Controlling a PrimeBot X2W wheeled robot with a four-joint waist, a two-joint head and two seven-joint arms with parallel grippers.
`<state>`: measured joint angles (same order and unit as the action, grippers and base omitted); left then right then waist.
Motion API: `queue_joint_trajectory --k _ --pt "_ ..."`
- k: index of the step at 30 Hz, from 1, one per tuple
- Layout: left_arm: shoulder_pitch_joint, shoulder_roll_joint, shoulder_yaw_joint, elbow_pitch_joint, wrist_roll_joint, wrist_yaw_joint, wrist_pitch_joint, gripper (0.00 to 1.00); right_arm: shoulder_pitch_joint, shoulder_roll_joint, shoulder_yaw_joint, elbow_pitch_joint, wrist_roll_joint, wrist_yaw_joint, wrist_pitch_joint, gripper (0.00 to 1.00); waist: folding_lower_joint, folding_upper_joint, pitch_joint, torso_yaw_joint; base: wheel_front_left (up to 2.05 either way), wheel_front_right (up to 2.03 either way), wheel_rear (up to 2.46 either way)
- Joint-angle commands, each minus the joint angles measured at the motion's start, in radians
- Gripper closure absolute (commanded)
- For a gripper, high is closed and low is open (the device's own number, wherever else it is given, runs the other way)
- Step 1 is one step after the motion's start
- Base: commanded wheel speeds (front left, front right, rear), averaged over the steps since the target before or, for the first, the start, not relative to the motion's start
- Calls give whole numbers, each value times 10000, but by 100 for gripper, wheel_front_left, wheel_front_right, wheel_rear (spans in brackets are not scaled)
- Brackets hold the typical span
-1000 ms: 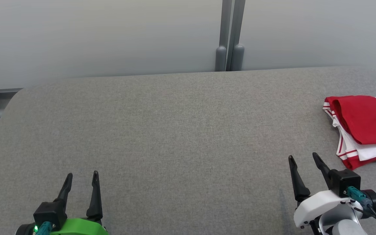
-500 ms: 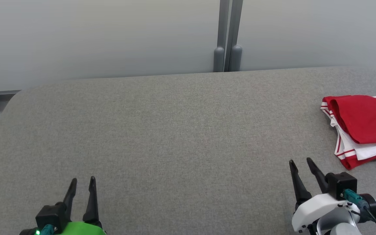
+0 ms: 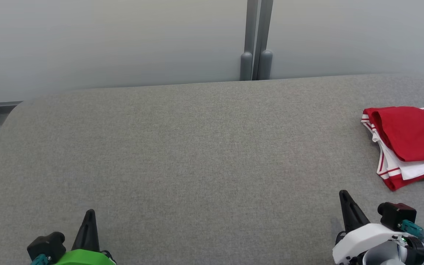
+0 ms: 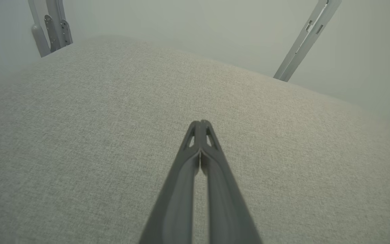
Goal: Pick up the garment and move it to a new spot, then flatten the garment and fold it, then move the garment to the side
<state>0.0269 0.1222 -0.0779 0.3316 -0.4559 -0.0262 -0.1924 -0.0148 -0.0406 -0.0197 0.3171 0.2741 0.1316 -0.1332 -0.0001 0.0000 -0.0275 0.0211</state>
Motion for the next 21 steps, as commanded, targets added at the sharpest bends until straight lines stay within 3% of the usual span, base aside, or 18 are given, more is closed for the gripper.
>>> queue_joint_trajectory --k 1,21 --pt "-372 24 122 -124 -358 -58 103 100 -252 -37 -40 -212 431 -2 43 100 1 0 3 -1 0 0 0" --pt "-913 -174 698 -79 -3302 -327 1102 100 -406 -60 -178 -438 3898 -4 440 100 1 0 56 -39 0 0 0"
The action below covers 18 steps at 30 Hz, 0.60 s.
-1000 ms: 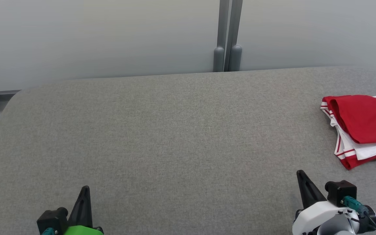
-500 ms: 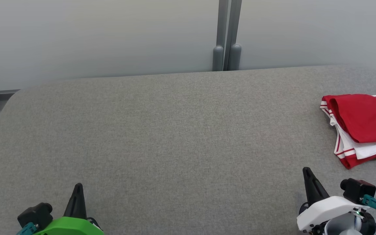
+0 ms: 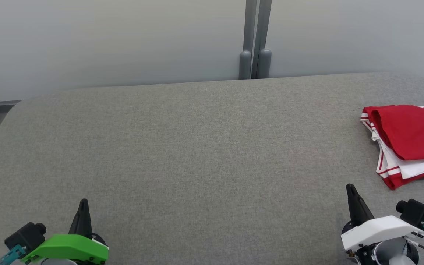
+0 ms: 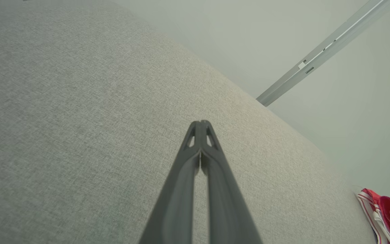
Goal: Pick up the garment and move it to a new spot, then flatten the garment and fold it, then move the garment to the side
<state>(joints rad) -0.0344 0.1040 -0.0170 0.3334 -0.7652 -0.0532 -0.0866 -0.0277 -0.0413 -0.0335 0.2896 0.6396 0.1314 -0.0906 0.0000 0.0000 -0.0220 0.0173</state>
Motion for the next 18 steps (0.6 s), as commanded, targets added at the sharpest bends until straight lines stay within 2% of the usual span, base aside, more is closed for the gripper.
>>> queue_joint_trajectory --k 1,18 --pt "-327 -1 114 -94 -341 -71 88 100 -286 -53 -47 -173 394 -2 33 100 0 0 3 -2 0 0 0" --pt "-715 -131 523 -49 -2358 -261 791 100 -400 -70 -163 -299 2771 -4 335 100 0 0 48 -34 0 0 0"
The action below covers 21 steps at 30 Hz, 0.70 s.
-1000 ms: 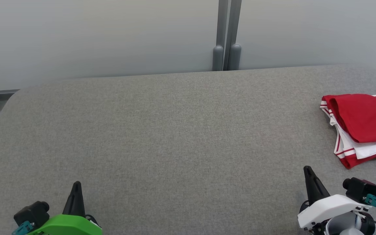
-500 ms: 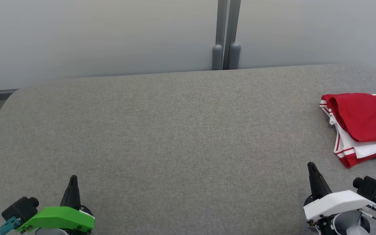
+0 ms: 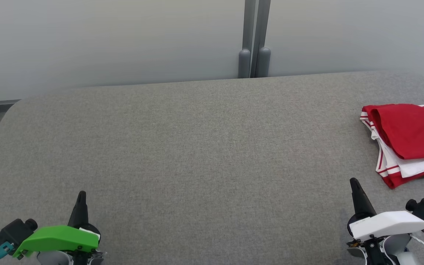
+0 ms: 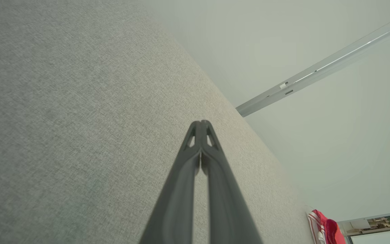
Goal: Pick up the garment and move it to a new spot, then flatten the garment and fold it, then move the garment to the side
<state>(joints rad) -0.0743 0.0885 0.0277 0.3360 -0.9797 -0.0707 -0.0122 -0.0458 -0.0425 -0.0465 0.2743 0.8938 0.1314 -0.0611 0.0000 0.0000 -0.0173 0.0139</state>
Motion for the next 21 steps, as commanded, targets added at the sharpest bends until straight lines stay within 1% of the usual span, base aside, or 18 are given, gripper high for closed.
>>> queue_joint_trajectory --k 1,21 --pt "-340 16 98 -74 -307 -97 85 100 -227 -59 -39 -153 353 -4 53 100 0 0 4 -2 0 0 0" --pt "-706 -123 505 -27 -2274 -282 772 100 -347 -73 -156 -269 2668 -3 338 100 0 0 56 -40 0 0 0"
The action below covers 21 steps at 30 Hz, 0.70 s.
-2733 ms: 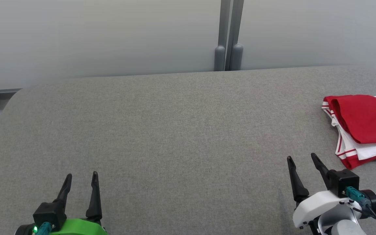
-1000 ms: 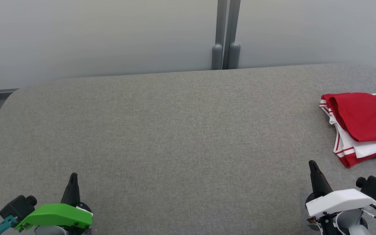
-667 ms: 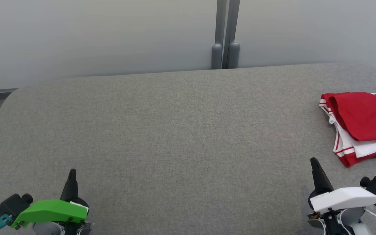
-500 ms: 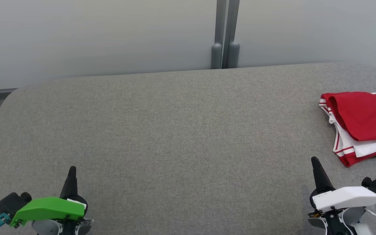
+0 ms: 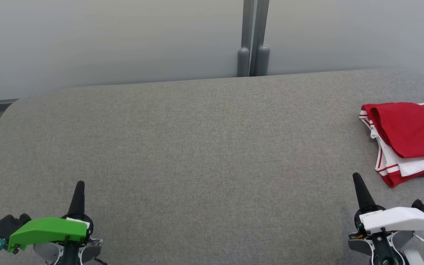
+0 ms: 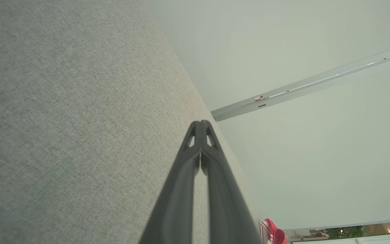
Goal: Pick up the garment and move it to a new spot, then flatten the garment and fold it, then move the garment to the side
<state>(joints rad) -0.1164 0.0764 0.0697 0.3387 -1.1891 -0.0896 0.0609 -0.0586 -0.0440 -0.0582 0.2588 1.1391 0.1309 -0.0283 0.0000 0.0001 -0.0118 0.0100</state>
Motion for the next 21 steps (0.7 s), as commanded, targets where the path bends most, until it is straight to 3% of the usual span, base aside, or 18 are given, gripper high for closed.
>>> queue_joint_trajectory --k 1,21 --pt "-302 -8 103 -52 -276 -93 81 100 -218 -59 -45 -122 318 2 28 100 0 -1 4 -3 0 0 0" --pt "-597 -124 434 -6 -1885 -249 639 100 -311 -72 -137 -220 2243 2 282 100 0 -1 57 -41 0 0 0"
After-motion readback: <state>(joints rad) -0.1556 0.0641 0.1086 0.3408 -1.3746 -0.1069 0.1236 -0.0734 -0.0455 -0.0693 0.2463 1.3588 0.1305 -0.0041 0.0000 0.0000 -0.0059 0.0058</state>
